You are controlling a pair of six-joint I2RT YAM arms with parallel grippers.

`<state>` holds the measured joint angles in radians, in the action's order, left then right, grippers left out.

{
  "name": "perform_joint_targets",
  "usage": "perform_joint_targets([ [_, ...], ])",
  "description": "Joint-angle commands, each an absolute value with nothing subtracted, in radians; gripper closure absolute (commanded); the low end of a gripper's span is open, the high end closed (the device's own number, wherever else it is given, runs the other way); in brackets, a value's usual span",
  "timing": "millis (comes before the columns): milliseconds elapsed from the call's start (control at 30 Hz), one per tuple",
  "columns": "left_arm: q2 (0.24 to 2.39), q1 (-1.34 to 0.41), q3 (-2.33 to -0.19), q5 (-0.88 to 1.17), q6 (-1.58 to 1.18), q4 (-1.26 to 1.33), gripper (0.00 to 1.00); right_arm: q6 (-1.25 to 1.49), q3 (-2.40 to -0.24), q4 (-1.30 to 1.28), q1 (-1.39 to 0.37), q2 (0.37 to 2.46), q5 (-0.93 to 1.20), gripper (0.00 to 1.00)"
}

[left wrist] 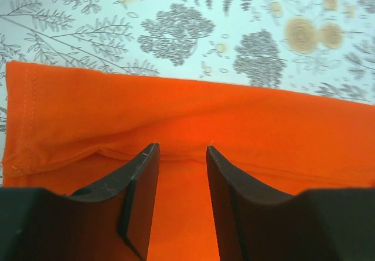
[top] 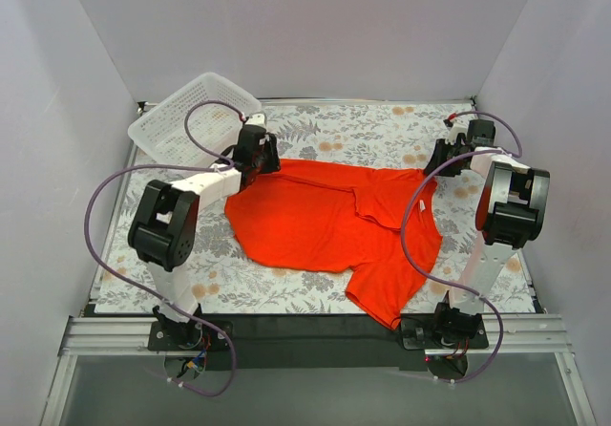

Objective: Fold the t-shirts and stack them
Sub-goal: Fold the tshirt

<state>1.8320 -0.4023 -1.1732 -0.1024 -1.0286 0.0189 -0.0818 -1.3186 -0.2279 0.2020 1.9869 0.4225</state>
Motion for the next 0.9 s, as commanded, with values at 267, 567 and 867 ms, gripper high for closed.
perform_joint_targets([
  [267,1.968,-0.385,-1.313,-0.319,-0.993,-0.031,0.71,-0.061,-1.353,-0.201,0.210,1.980,0.462,0.78],
  [567,2.054,-0.374,-1.374,-0.327,-0.959,-0.069,0.77,-0.061,-1.356,-0.201,0.213,1.985,0.472,0.80],
  [867,2.102,-0.362,-1.402,-0.319,-0.950,-0.089,0.79,-0.049,-1.355,-0.201,0.213,1.983,0.486,0.84],
])
